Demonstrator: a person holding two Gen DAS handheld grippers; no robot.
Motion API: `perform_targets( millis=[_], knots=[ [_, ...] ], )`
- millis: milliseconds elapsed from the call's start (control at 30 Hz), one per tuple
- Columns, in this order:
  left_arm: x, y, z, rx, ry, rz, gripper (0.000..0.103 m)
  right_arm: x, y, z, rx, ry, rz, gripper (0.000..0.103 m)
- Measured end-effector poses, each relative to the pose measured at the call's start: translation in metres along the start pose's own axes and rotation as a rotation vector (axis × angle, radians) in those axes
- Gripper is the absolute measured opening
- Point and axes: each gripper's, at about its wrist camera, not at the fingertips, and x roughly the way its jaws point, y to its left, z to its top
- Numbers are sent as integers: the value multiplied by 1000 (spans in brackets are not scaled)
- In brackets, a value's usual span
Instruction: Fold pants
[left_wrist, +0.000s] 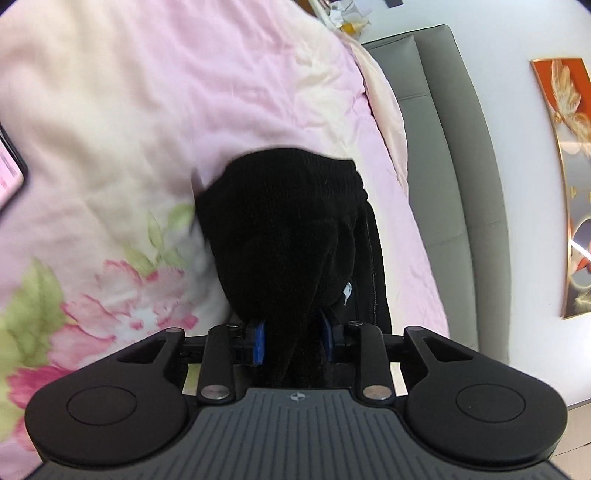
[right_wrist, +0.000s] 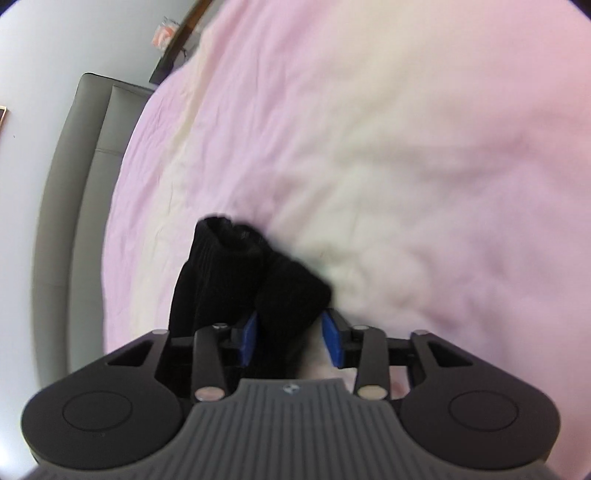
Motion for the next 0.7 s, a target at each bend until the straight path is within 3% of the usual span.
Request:
perform_targets(
  millis=[133,200,333,467,500,533,633,700],
  knots=[
    [-35,-24,-11,150,-130,104,32,-37,47,3,-211,-163,-26,40],
    [-39,-56,-18,215,-178,91,39,-30,73,11,-304,-168,-21,50],
    [-39,-90,-33,326,-146,35,48,-4,109,4,-431,-97,-150,53],
    [-26,-115,-65,481,-70,1,55,30,110,-1,-561,-133,-312,55],
    [-18,-118,-72,510,-41,1,55,36,106,0,-579,-120,-330,34],
    [-13,-120,-78,528,-12,1,55,40,101,2,-581,-84,-312,19],
    [0,-115,-90,548,46,7,55,26,95,5,-646,-86,-253,14],
    [3,-112,-93,540,50,11,55,-6,97,10,-644,-164,-116,11]
  ],
)
